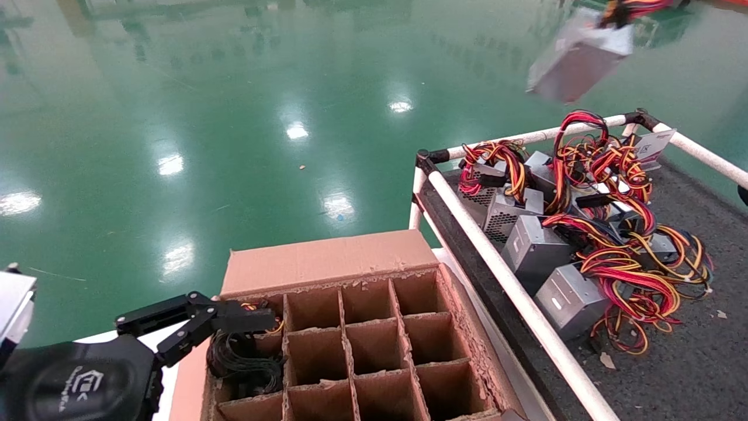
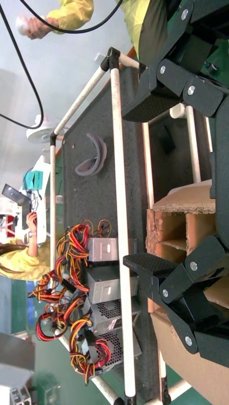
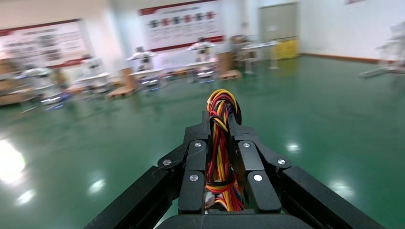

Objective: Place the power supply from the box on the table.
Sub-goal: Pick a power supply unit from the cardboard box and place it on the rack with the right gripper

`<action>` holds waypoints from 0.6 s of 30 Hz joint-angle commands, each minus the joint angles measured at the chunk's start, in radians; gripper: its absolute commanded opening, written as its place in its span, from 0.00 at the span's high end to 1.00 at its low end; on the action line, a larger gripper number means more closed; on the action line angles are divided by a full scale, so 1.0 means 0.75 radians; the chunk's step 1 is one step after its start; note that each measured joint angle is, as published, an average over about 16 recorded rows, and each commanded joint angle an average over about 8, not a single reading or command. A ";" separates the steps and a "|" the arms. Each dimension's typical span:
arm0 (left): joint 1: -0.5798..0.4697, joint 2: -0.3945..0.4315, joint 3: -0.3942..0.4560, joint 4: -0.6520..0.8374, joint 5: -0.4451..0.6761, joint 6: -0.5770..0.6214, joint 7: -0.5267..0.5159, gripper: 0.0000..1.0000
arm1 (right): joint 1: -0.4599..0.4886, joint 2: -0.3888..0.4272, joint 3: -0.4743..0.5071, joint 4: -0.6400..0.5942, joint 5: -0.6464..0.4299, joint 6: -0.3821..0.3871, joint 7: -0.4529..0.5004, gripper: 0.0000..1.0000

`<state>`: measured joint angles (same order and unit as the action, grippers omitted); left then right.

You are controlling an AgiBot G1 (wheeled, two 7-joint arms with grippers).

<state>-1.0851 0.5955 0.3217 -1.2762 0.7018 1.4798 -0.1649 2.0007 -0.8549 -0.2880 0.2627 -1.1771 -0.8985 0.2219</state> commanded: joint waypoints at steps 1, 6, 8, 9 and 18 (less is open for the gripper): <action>0.000 0.000 0.000 0.000 0.000 0.000 0.000 0.00 | 0.035 -0.001 0.005 -0.074 -0.007 0.040 -0.052 1.00; 0.000 0.000 0.000 0.000 0.000 0.000 0.000 0.00 | 0.098 -0.017 0.004 -0.196 -0.034 0.273 -0.144 1.00; 0.000 0.000 0.000 0.000 0.000 0.000 0.000 0.00 | 0.112 -0.020 0.002 -0.230 -0.043 0.348 -0.173 1.00; 0.000 0.000 0.000 0.000 0.000 0.000 0.000 0.00 | 0.116 -0.021 0.001 -0.243 -0.046 0.373 -0.186 1.00; 0.000 0.000 0.001 0.000 -0.001 0.000 0.000 0.00 | 0.075 -0.009 -0.003 -0.316 -0.057 0.431 -0.273 1.00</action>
<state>-1.0852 0.5953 0.3222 -1.2762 0.7014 1.4795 -0.1646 2.0570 -0.8616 -0.2894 0.0297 -1.2178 -0.5725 0.0193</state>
